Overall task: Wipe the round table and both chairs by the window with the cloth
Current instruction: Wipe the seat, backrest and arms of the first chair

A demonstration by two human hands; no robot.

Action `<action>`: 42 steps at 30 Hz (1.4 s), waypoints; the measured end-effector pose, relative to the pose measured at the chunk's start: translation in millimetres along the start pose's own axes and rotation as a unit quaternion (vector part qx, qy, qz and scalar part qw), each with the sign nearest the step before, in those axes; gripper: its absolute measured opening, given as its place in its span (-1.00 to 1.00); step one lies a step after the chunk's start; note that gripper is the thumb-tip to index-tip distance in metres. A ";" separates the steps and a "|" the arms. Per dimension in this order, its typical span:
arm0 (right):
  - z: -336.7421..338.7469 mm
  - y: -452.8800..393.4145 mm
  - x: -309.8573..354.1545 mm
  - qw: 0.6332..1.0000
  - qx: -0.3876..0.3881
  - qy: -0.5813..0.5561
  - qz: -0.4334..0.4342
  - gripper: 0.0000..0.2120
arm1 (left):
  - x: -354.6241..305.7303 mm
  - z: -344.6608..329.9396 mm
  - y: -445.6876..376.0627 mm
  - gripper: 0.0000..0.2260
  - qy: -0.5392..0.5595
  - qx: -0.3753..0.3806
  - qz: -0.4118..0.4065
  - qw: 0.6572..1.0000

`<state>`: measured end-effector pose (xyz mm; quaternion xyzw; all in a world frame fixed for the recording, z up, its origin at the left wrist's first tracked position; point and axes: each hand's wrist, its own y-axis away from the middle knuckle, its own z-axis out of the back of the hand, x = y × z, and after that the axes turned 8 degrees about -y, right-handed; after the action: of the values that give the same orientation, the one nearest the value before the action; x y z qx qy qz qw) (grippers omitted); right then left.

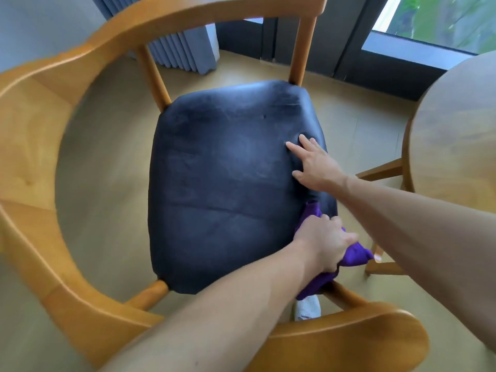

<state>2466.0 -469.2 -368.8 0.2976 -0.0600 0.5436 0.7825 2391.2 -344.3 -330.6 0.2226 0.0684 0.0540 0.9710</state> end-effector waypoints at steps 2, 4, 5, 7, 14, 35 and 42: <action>-1.9 0.6 -0.1 1.000 -0.016 0.008 0.003 -0.27 | 18.3 -5.4 22.5 -0.56 0.015 0.013 0.035 0.999; -2.6 0.8 0.3 1.000 -0.012 0.001 -0.006 -0.26 | 40.8 -10.8 49.4 -0.60 0.025 0.038 0.089 0.995; -3.0 0.8 1.2 1.000 -0.009 -0.001 -0.010 -0.25 | 53.5 -15.4 64.1 -0.64 0.026 0.059 0.119 0.991; -2.7 2.0 2.5 1.000 -0.008 -0.001 -0.018 -0.25 | 80.3 -25.4 94.9 -0.74 0.028 0.106 0.181 0.977; -3.3 5.4 9.0 0.999 -0.018 -0.010 -0.035 -0.26 | 180.8 -51.5 184.9 -0.79 0.131 0.195 0.478 0.846; -2.6 3.3 22.2 0.997 0.000 0.020 -0.073 -0.25 | 142.7 -23.9 107.5 -0.72 0.207 -0.096 0.426 0.876; 3.9 4.9 29.4 0.996 0.012 0.035 -0.082 -0.25 | 176.2 -12.8 132.7 -0.81 0.443 -0.240 0.370 0.780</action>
<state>2474.4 -446.2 -351.4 0.2917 -0.0021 0.4885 0.8224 2552.9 -196.3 -302.8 -0.0577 0.3887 0.5165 0.7608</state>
